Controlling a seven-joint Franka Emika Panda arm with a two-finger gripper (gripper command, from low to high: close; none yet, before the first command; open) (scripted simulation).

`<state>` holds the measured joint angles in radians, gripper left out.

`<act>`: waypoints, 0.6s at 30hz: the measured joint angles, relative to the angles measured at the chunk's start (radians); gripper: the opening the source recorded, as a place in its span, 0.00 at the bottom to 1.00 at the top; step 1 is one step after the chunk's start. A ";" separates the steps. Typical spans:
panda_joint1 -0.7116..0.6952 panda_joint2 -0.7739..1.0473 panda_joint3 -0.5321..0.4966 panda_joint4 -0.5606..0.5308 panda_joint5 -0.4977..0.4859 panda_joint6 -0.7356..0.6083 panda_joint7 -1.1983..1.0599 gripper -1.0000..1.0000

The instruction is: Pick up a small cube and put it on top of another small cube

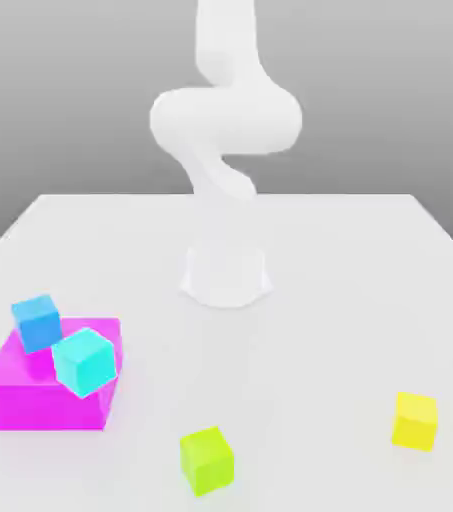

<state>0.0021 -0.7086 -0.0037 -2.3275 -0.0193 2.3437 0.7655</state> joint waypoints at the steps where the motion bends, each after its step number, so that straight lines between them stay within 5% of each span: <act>1: 0.001 0.039 -0.002 -0.012 -0.008 0.019 -0.015 0.50; 18: 0.017 0.659 -0.065 -0.198 -0.029 0.316 -0.328 0.50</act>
<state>0.0192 -0.0498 -0.0685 -2.5257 -0.0485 2.6601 0.4370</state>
